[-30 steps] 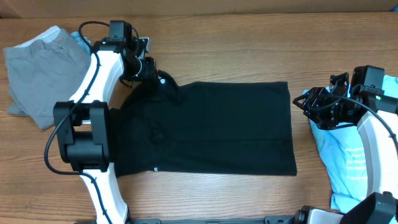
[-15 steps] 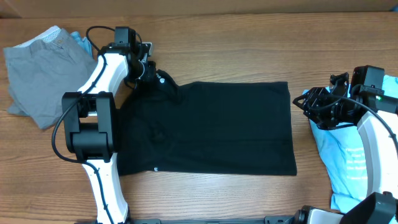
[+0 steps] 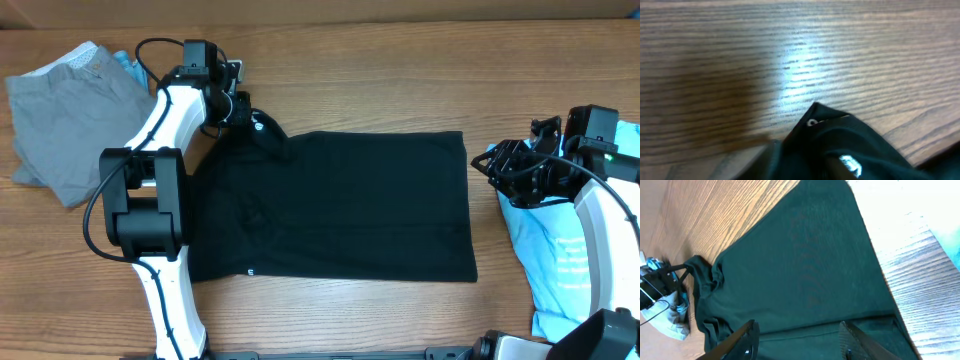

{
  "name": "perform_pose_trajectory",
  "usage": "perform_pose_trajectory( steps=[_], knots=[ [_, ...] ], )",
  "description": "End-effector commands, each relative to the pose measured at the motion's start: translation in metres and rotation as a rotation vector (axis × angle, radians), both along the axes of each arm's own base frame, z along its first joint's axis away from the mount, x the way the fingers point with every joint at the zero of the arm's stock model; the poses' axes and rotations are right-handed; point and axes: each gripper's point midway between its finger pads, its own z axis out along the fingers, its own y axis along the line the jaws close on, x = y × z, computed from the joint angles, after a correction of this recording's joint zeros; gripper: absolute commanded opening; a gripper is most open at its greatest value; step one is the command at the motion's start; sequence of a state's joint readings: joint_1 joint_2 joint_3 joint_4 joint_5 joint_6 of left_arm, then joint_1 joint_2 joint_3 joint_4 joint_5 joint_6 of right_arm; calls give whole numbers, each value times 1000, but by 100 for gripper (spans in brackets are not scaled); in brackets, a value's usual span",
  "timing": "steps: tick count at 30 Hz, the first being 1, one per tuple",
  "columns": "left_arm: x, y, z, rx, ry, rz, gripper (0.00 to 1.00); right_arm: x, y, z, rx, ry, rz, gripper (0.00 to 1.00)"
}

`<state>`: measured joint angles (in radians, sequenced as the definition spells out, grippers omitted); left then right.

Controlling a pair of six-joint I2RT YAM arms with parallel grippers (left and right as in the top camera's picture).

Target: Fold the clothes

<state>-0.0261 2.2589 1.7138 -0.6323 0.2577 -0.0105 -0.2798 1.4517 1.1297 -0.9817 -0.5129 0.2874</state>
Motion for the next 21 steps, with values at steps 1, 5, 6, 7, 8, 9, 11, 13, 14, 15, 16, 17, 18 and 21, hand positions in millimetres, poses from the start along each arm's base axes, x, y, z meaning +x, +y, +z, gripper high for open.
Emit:
perform_pose_trajectory(
  steps=[1,5,6,7,8,9,11,13,14,15,16,17,18,21],
  knots=[
    [6,-4,7,-21,-22,-12,5,5,-1,12,-23,-46,8,54],
    [6,-4,7,-36,-15,10,4,6,-4,11,-41,-44,1,55],
    [7,-4,8,-39,-17,11,4,6,-7,10,-59,-41,-6,54],
    [7,-3,10,-39,-16,13,4,7,-11,9,-77,-41,-13,55],
    [7,-1,12,-38,-14,17,4,8,-13,8,-92,-42,-21,57],
    [7,1,16,-38,-14,21,4,9,-15,8,-101,-48,-24,58],
    [10,11,30,-47,-12,56,4,14,-17,10,-106,-67,-28,58],
    [12,17,44,-67,-24,71,4,17,-18,11,-110,-82,-29,58],
    [14,19,54,-87,-35,72,4,20,-18,12,-113,-92,-29,58],
    [15,20,64,-108,-48,71,4,23,-19,12,-116,-103,-30,57],
    [17,20,75,-136,-63,67,4,27,-20,13,-119,-118,-31,54],
    [18,21,83,-156,-76,64,4,32,-22,13,-122,-133,-33,51],
    [18,21,90,-169,-86,62,4,37,-23,13,-123,-145,-39,48],
    [16,21,98,-175,-89,60,4,54,-27,12,-122,-189,-56,37]
  ],
)
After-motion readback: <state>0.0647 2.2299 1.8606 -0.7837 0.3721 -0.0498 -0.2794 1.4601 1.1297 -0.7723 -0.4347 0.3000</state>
